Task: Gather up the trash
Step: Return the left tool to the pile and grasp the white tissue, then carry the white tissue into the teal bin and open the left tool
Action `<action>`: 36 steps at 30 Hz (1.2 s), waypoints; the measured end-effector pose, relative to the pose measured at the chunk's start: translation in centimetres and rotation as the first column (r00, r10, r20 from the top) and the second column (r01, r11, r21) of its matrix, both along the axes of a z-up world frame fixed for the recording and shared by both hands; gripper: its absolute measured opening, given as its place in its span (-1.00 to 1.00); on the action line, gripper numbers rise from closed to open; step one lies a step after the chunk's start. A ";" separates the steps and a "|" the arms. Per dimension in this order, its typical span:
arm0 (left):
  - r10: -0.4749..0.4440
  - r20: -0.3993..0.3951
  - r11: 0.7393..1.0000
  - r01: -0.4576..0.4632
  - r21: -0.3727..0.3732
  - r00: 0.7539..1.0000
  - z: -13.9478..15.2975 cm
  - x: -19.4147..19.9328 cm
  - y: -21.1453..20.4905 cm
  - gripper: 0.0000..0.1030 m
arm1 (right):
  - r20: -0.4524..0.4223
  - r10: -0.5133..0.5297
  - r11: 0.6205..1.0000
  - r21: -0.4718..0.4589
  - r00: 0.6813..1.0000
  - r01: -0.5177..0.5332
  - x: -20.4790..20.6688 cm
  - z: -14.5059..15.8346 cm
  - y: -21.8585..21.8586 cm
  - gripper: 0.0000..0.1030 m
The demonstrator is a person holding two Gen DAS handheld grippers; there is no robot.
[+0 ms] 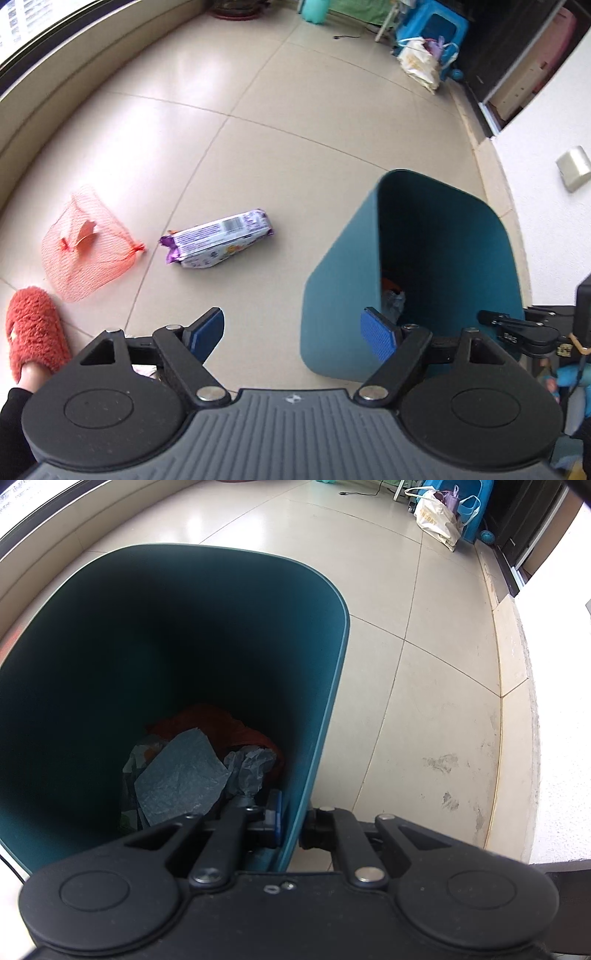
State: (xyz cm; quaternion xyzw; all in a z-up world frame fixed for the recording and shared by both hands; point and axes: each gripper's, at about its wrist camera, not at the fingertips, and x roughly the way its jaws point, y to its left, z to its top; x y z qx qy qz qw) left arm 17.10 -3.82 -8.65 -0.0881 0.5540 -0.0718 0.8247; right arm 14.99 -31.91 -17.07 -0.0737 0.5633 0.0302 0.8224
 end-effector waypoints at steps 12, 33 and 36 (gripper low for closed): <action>0.303 -0.296 0.951 -0.307 0.034 0.906 -15.0 0.3 10.9 0.57 | -0.034 0.106 0.994 -0.018 0.994 -0.107 0.3 -0.6 2.1 -0.79; 0.398 -0.461 0.916 -0.315 0.248 0.793 -28.1 1.6 12.3 -0.04 | -0.051 0.154 0.986 -0.049 0.987 -0.156 0.4 -1.5 3.6 -0.77; 0.406 -0.455 0.910 -0.309 0.276 0.793 -27.9 1.4 12.1 -0.25 | -0.053 0.153 0.987 -0.049 0.987 -0.155 0.5 -1.5 3.6 -0.77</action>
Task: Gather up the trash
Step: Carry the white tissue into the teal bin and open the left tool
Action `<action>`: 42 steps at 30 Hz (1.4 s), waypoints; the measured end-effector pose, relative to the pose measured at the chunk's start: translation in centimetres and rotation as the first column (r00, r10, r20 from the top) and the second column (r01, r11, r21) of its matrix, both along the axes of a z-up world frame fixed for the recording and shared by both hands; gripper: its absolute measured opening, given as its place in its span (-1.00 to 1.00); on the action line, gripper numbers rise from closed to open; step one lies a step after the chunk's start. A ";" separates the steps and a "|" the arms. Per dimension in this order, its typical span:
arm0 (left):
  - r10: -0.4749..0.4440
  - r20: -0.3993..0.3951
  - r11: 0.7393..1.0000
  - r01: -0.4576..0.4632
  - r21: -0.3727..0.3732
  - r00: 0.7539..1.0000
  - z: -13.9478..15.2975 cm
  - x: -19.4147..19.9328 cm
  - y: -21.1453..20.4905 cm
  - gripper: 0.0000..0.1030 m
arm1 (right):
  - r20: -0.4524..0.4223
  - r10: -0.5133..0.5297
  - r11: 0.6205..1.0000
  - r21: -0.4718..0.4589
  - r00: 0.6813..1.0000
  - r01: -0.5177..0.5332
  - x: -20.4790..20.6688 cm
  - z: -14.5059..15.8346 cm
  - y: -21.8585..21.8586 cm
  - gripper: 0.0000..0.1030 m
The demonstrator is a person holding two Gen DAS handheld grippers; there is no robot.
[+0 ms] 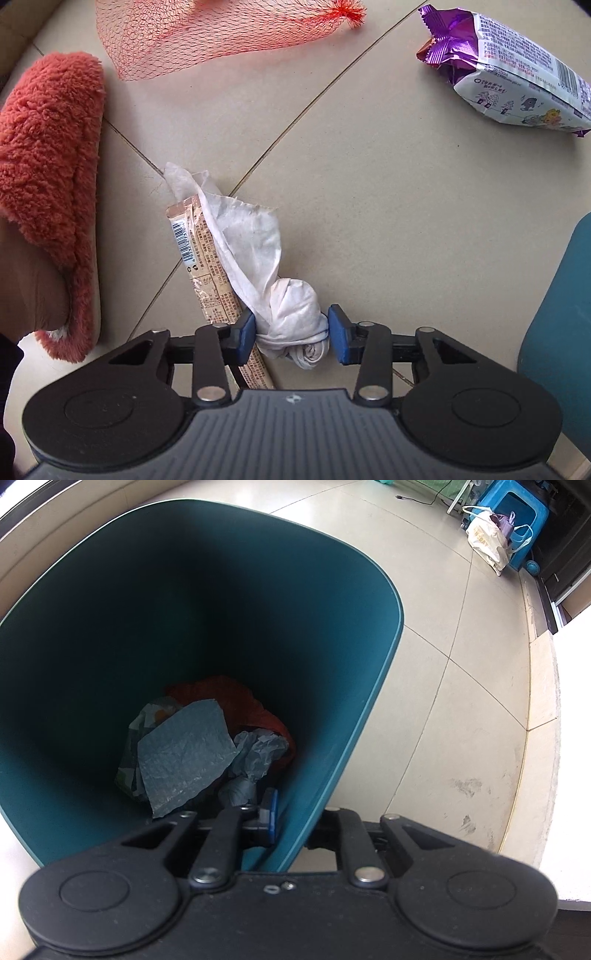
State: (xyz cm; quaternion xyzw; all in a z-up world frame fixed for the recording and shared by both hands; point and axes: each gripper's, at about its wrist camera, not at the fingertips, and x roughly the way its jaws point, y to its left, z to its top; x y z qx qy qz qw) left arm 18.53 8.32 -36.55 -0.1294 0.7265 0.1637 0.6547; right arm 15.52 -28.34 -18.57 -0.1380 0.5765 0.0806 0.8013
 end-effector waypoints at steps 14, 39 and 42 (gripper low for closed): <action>-0.069 0.205 0.991 0.091 -0.099 0.976 13.2 0.3 -3.6 -0.35 | 0.015 0.005 1.000 0.006 1.000 -0.005 -0.4 0.1 -0.2 -0.77; -0.500 0.499 0.809 0.588 -0.024 0.708 33.7 0.8 -23.3 -0.35 | 0.021 0.007 1.000 0.020 1.000 -0.008 -0.4 0.4 -0.4 -0.77; -0.540 0.474 0.786 0.618 -0.012 0.695 32.4 1.4 -25.6 -0.35 | 0.020 0.007 1.000 0.027 1.000 -0.007 -0.4 0.4 -0.5 -0.76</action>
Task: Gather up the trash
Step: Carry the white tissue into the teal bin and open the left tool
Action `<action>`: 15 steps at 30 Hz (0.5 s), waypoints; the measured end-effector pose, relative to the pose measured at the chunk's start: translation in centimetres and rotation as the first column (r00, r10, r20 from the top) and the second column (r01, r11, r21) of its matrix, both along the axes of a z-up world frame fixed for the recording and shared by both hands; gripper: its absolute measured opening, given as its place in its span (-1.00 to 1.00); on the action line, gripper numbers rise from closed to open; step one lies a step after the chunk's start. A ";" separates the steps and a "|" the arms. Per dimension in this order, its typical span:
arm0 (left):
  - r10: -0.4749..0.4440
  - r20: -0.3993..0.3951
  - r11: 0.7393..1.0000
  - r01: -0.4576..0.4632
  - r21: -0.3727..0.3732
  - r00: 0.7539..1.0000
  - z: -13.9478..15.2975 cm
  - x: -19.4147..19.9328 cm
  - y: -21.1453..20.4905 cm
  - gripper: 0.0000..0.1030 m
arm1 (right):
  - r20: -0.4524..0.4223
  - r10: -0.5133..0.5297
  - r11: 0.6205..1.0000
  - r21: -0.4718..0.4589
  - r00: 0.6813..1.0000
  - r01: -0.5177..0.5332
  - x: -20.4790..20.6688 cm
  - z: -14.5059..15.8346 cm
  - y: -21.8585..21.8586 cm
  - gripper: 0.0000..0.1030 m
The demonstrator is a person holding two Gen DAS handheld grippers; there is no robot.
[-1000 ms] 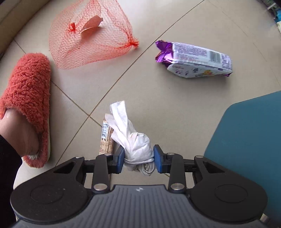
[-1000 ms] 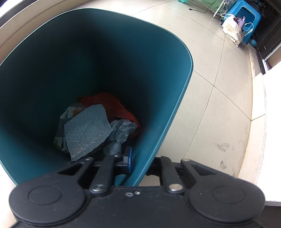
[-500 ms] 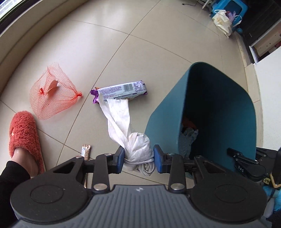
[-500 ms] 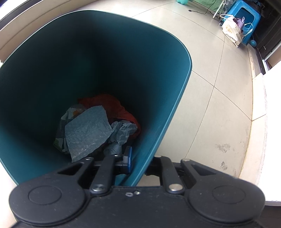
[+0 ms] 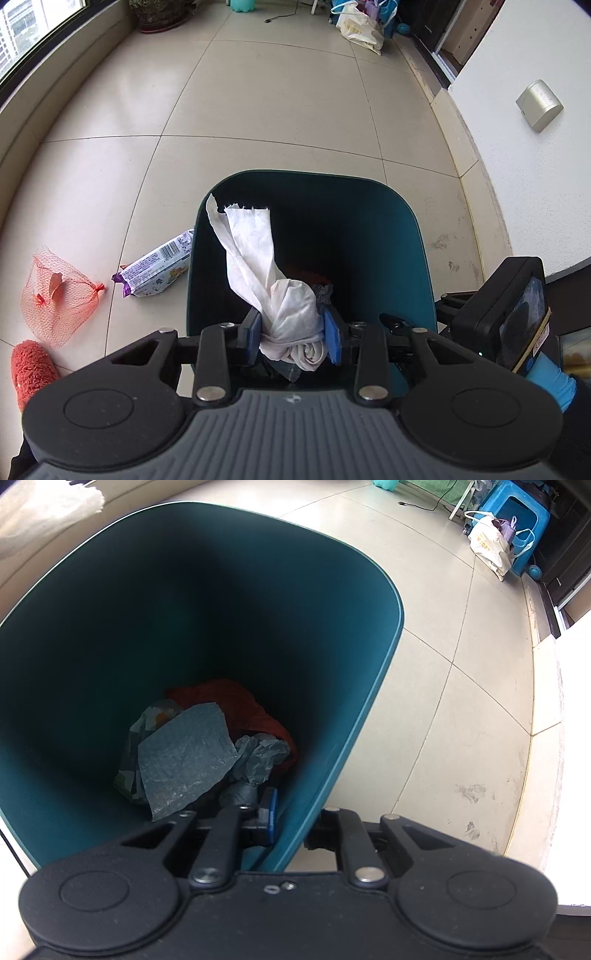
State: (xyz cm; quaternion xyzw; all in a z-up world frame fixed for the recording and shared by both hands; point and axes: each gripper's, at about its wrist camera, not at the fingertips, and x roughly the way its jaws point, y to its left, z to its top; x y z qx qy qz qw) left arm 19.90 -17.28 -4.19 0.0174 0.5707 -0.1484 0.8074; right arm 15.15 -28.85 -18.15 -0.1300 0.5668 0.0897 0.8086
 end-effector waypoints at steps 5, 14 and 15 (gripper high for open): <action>-0.040 -0.028 0.998 0.041 0.052 0.999 -2.9 1.0 -2.3 -0.35 | 0.000 -0.002 1.000 0.004 1.000 0.002 0.0 0.0 -0.1 -0.76; -0.091 -0.084 0.989 0.100 0.105 0.992 -8.1 2.0 -4.0 -0.33 | 0.001 -0.001 1.000 0.015 1.000 0.001 -0.1 0.5 -0.5 -0.75; -0.091 -0.093 0.988 0.101 0.113 0.992 -8.6 2.1 -4.1 -0.33 | 0.001 -0.001 1.000 0.015 1.000 0.001 -0.1 0.5 -0.5 -0.75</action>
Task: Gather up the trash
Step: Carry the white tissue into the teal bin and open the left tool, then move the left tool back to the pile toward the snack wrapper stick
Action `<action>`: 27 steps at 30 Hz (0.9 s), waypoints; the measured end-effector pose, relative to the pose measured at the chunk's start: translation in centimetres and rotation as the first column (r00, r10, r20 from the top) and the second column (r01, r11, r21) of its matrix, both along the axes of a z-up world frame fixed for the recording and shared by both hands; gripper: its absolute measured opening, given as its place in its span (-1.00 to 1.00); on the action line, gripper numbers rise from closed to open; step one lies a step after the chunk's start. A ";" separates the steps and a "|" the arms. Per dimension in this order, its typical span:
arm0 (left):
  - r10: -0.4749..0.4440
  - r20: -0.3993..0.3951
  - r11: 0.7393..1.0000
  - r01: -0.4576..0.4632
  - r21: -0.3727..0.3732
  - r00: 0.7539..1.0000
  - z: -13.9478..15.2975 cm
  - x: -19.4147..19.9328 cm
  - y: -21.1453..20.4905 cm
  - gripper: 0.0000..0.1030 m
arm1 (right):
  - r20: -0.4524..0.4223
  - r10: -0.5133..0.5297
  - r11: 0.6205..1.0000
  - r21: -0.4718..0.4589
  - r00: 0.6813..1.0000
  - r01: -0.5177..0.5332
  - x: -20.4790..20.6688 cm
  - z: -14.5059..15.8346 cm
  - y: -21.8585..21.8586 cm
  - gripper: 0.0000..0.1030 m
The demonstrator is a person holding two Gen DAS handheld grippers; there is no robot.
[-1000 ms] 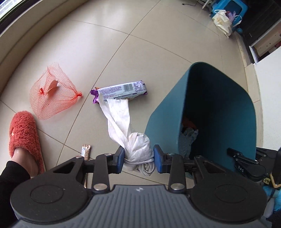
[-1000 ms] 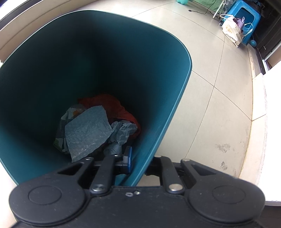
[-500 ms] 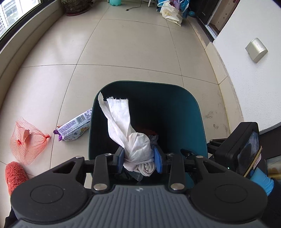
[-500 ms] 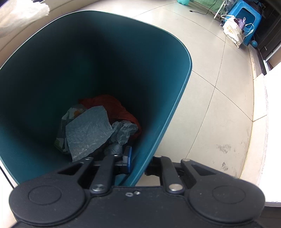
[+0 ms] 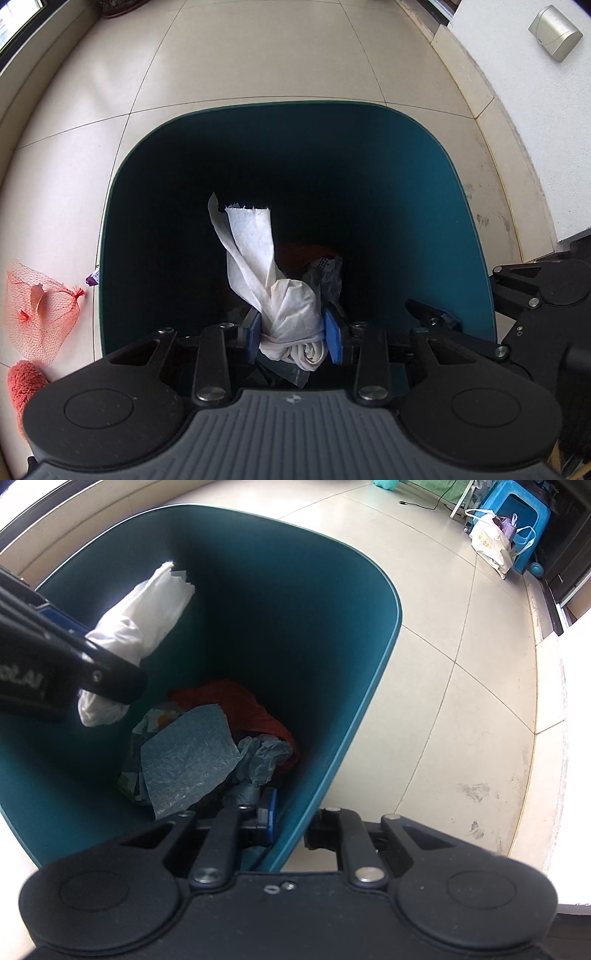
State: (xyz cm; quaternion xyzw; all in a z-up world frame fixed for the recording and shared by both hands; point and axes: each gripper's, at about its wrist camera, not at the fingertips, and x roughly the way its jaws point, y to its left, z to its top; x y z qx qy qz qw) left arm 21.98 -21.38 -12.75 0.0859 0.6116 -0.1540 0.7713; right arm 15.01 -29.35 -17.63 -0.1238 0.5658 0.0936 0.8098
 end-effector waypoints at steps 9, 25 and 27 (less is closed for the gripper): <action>-0.025 -0.028 1.000 0.025 0.013 0.999 -2.4 0.1 -0.2 0.15 | 0.000 0.000 1.000 0.000 1.000 0.000 0.0 0.1 0.0 -0.76; -0.071 0.120 0.973 0.095 -0.210 0.990 6.9 -4.1 4.7 0.51 | 0.000 0.001 1.000 -0.004 1.000 -0.001 0.1 0.1 0.1 -0.75; -0.053 0.143 0.969 0.085 -0.230 0.988 8.5 -4.9 5.8 0.55 | 0.000 0.002 1.000 -0.007 1.000 -0.002 0.1 0.1 0.1 -0.75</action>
